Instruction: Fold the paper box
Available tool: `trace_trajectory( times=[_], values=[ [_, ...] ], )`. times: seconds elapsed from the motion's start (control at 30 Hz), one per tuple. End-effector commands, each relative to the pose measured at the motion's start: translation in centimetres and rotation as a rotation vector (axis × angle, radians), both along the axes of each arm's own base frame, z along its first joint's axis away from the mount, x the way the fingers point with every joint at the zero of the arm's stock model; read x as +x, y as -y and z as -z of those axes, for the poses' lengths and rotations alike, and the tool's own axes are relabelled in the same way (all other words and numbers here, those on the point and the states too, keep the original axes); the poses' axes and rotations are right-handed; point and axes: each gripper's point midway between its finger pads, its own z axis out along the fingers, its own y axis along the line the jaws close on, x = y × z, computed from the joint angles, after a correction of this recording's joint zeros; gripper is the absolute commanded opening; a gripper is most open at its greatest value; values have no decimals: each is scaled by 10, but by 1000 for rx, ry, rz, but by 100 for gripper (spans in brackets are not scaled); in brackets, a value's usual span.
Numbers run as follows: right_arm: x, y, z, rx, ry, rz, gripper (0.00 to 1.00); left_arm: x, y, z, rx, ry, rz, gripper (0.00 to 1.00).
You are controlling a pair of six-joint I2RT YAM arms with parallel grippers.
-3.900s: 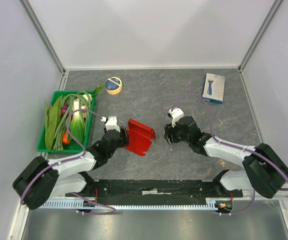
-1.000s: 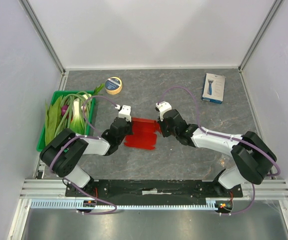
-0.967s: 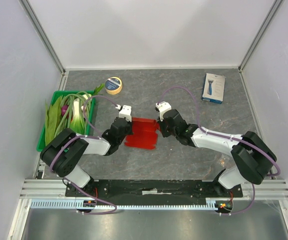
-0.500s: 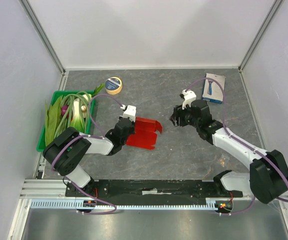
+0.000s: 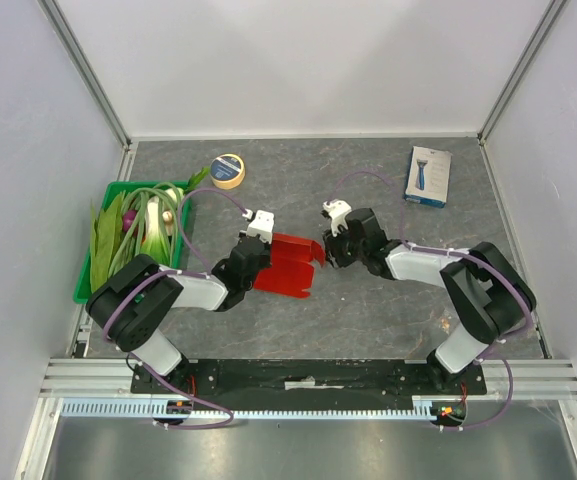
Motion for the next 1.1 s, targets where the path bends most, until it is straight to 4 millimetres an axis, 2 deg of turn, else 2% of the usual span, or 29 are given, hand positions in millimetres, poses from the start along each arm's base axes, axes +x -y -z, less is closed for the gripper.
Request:
trace_trajectory(
  times=[0.0,0.33,0.43,0.63,0.83,0.97,1.07],
  values=[
    [18,-31,-24,45,157,-133,40,6,-1,-12,18,61,-11,2],
    [6,-61,-33,39,256,-263,39,4,1,-12,25,66,-6,2],
    [2,-61,-28,24,249,-271,42,3,2,-11,29,64,-4,2],
    [-9,-62,-34,63,273,-308,46,1,2,-10,29,62,-6,2],
    [-14,-67,-37,99,276,-339,45,0,2,-10,28,61,-7,2],
    [-14,-67,-42,121,298,-319,44,0,1,-9,30,59,-6,2],
    [-5,-64,-43,112,323,-272,43,-1,2,-9,30,59,-5,2]
  ],
)
